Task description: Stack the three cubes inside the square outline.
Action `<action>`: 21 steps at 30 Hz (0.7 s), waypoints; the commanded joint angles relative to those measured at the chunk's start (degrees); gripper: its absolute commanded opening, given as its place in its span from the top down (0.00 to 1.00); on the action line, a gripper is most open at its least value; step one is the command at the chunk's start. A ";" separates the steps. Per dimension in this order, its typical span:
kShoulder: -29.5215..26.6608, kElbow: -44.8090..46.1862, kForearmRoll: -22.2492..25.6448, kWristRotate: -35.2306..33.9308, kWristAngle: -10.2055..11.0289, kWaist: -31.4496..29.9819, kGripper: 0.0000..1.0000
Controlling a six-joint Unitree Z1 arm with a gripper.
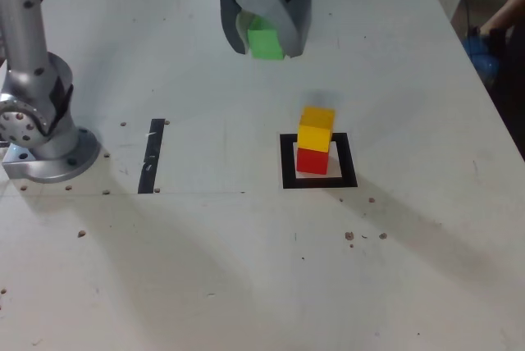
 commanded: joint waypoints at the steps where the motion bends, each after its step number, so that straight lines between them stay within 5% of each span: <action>1: 2.08 -2.37 0.70 -0.47 -0.26 -1.24 0.87; 21: 13.28 -7.98 1.68 -3.08 -2.32 -4.62 0.87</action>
